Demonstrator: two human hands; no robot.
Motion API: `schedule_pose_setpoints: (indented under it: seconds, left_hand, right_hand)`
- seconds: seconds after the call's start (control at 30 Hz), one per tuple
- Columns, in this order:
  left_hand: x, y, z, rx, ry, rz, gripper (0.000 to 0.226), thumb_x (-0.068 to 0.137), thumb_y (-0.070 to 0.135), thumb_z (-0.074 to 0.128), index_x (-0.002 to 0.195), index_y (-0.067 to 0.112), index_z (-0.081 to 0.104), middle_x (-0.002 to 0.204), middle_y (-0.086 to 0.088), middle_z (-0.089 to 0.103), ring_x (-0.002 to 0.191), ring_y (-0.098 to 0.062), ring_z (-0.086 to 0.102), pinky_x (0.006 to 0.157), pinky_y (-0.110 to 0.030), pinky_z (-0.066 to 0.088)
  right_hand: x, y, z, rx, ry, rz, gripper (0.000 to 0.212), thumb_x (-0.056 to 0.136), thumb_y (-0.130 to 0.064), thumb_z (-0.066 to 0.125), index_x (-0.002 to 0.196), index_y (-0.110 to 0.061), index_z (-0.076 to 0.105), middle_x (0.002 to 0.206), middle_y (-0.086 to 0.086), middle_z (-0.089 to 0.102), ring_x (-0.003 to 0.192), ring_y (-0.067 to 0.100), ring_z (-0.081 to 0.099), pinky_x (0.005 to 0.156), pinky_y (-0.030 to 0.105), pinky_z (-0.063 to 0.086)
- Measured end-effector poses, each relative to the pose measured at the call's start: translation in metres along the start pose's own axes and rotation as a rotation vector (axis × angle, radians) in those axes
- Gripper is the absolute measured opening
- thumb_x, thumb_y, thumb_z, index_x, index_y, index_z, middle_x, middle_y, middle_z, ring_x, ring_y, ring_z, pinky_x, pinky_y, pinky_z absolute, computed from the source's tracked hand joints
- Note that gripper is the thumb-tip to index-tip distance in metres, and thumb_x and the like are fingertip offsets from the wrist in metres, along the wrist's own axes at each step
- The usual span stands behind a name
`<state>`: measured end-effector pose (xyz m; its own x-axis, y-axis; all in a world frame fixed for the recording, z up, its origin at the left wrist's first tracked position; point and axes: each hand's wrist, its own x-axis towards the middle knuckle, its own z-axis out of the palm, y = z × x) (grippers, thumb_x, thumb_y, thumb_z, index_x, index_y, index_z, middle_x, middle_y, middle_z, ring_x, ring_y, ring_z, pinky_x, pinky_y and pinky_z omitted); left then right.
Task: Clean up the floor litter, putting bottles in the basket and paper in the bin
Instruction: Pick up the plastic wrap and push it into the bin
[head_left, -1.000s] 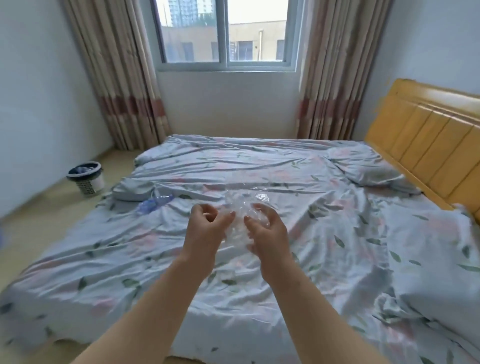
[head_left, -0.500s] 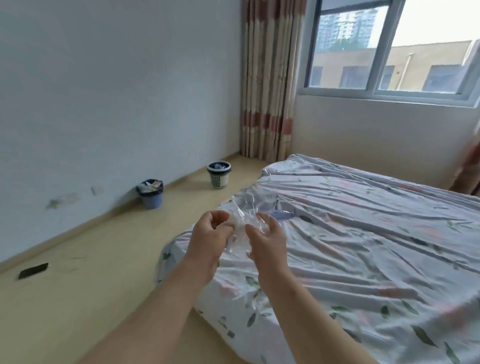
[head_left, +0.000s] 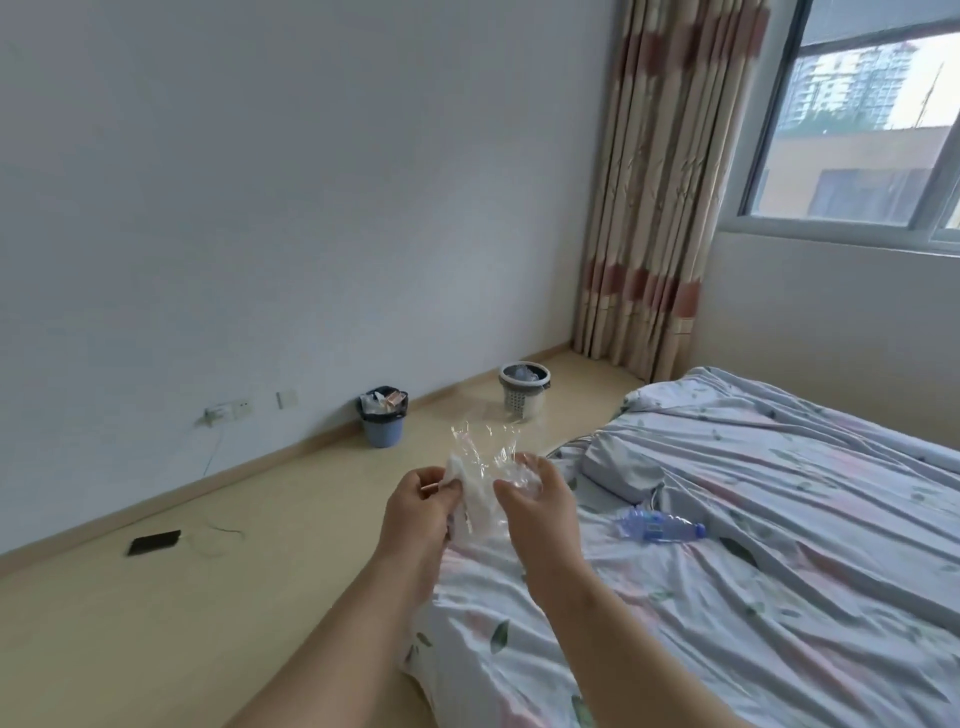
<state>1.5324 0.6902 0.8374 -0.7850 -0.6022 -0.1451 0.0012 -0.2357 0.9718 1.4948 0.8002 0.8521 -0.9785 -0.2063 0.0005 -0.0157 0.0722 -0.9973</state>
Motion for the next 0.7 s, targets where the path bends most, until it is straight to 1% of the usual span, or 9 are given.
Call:
schedule_pose_setpoints:
  seconds: [0.07, 0.1, 0.2, 0.3, 0.37, 0.4, 0.5, 0.53, 0.7]
  left_hand:
    - [0.031, 0.009, 0.004, -0.032, 0.042, 0.019, 0.006, 0.092, 0.009, 0.057, 0.095, 0.013, 0.058, 0.093, -0.014, 0.062, 0.081, -0.025, 0.053, 0.081, -0.042, 0.047]
    - [0.044, 0.014, 0.003, -0.051, 0.063, 0.028, 0.006, 0.092, 0.008, 0.056, 0.095, 0.013, 0.057, 0.09, -0.012, 0.062, 0.08, -0.024, 0.053, 0.079, -0.04, 0.047]
    - [0.084, 0.023, -0.012, -0.13, 0.145, 0.005, 0.007, 0.093, 0.005, 0.054, 0.092, 0.012, 0.055, 0.082, -0.008, 0.058, 0.069, -0.019, 0.051, 0.067, -0.031, 0.045]
    - [0.12, 0.028, -0.035, -0.161, 0.202, -0.029, 0.009, 0.092, 0.002, 0.054, 0.09, 0.011, 0.054, 0.08, -0.008, 0.057, 0.063, -0.017, 0.05, 0.059, -0.027, 0.043]
    - [0.149, 0.032, -0.056, -0.163, 0.238, -0.028, 0.01, 0.092, 0.003, 0.054, 0.089, 0.012, 0.054, 0.079, -0.008, 0.057, 0.066, -0.018, 0.051, 0.06, -0.028, 0.043]
    - [0.165, 0.036, -0.067, -0.165, 0.253, -0.024, 0.011, 0.092, 0.003, 0.054, 0.088, 0.013, 0.054, 0.078, -0.008, 0.057, 0.067, -0.019, 0.052, 0.061, -0.028, 0.043]
    - [0.222, 0.042, -0.105, -0.149, 0.287, -0.023, 0.008, 0.092, 0.004, 0.054, 0.09, 0.012, 0.055, 0.081, -0.008, 0.058, 0.068, -0.02, 0.053, 0.062, -0.029, 0.043]
    - [0.24, 0.045, -0.117, -0.15, 0.294, -0.025, 0.008, 0.092, 0.004, 0.054, 0.091, 0.011, 0.055, 0.082, -0.009, 0.058, 0.068, -0.02, 0.053, 0.061, -0.028, 0.044]
    - [0.345, 0.067, -0.184, -0.123, 0.304, -0.072, 0.014, 0.091, 0.0, 0.054, 0.087, 0.012, 0.056, 0.083, -0.009, 0.059, 0.068, -0.02, 0.054, 0.059, -0.028, 0.043]
  right_hand:
    - [0.035, -0.002, 0.011, -0.013, -0.02, -0.021, 0.032, 0.088, -0.012, 0.058, 0.119, -0.023, 0.053, 0.082, -0.01, 0.055, 0.064, 0.007, 0.049, 0.057, 0.019, 0.041]
    - [0.049, -0.002, 0.018, -0.01, -0.03, -0.022, 0.032, 0.088, -0.011, 0.058, 0.118, -0.022, 0.054, 0.083, -0.007, 0.057, 0.063, 0.009, 0.049, 0.057, 0.022, 0.041]
    - [0.083, 0.004, 0.058, -0.005, -0.098, 0.006, 0.034, 0.086, -0.011, 0.058, 0.119, -0.022, 0.055, 0.088, -0.001, 0.06, 0.06, 0.012, 0.046, 0.059, 0.028, 0.041]
    - [0.105, 0.012, 0.1, 0.0, -0.172, 0.032, 0.033, 0.086, -0.013, 0.059, 0.116, -0.025, 0.055, 0.08, -0.004, 0.057, 0.06, 0.011, 0.047, 0.061, 0.03, 0.043]
    - [0.125, 0.014, 0.133, -0.004, -0.215, 0.045, 0.033, 0.087, -0.013, 0.059, 0.117, -0.026, 0.054, 0.082, -0.006, 0.058, 0.064, 0.01, 0.051, 0.067, 0.033, 0.047]
    - [0.137, 0.014, 0.151, 0.001, -0.24, 0.047, 0.033, 0.087, -0.013, 0.059, 0.117, -0.025, 0.054, 0.083, -0.006, 0.058, 0.064, 0.01, 0.051, 0.067, 0.032, 0.048]
    - [0.176, 0.014, 0.211, 0.056, -0.294, 0.063, 0.032, 0.087, -0.006, 0.056, 0.115, -0.022, 0.053, 0.079, -0.002, 0.056, 0.058, 0.01, 0.046, 0.054, 0.023, 0.04]
    - [0.187, 0.015, 0.23, 0.071, -0.3, 0.066, 0.032, 0.087, -0.005, 0.056, 0.114, -0.022, 0.053, 0.08, -0.001, 0.057, 0.058, 0.01, 0.045, 0.053, 0.021, 0.039]
    - [0.253, 0.016, 0.341, 0.097, -0.289, 0.118, 0.031, 0.085, -0.005, 0.056, 0.108, -0.025, 0.054, 0.096, 0.0, 0.063, 0.068, 0.01, 0.053, 0.061, 0.024, 0.042]
